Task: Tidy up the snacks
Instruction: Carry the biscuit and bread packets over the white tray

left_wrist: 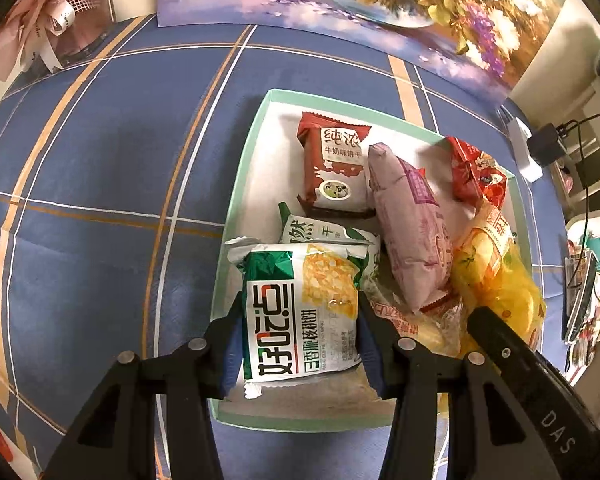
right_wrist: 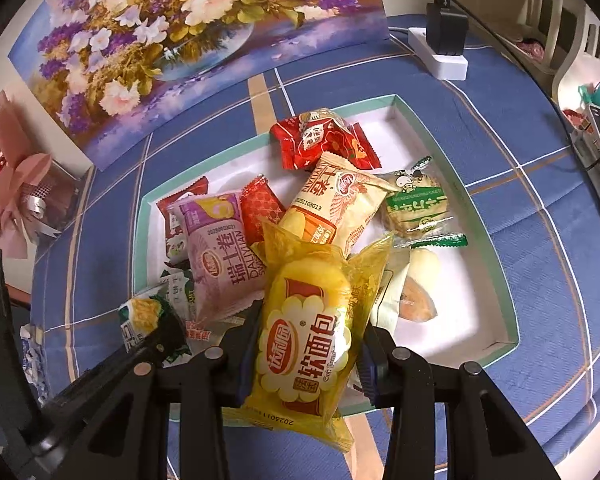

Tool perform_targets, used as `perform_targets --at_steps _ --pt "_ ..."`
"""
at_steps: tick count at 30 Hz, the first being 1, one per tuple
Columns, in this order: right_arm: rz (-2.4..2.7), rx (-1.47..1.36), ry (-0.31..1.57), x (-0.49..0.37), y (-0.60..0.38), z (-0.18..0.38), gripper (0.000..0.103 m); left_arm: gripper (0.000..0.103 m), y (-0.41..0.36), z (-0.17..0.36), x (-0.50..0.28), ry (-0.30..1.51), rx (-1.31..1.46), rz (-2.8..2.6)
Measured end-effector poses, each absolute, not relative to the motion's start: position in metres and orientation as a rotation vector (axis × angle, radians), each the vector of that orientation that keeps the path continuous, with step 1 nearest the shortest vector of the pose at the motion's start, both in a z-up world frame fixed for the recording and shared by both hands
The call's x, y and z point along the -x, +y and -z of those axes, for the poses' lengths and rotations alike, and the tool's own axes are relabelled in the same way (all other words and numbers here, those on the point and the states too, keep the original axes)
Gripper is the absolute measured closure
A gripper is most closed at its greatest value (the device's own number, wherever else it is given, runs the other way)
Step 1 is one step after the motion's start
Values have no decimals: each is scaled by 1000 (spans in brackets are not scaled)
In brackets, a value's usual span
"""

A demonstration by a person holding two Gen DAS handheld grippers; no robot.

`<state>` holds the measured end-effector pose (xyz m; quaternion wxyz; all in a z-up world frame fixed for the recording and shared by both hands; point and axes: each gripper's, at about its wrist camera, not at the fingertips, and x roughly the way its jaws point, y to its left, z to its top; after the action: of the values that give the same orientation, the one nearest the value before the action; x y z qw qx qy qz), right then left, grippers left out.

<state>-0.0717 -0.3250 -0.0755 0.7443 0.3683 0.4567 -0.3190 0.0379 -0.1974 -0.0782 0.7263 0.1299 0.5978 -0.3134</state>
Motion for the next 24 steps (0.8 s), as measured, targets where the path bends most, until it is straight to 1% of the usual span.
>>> perform_targets --at_steps 6,14,15,17,24 --pt "707 -783 1012 70 -324 76 59 52 -195 85 -42 1349 -272 683" --pt "714 -760 1022 68 -323 76 59 51 -197 80 -44 1352 -267 680" --pt "714 -760 1023 68 -323 76 59 50 -197 79 -45 1351 -263 680" --pt "716 -759 1024 67 -322 76 59 43 -195 77 -46 1351 -258 676" --pt "715 -758 1030 67 -322 76 59 42 -189 68 -51 1363 -230 675"
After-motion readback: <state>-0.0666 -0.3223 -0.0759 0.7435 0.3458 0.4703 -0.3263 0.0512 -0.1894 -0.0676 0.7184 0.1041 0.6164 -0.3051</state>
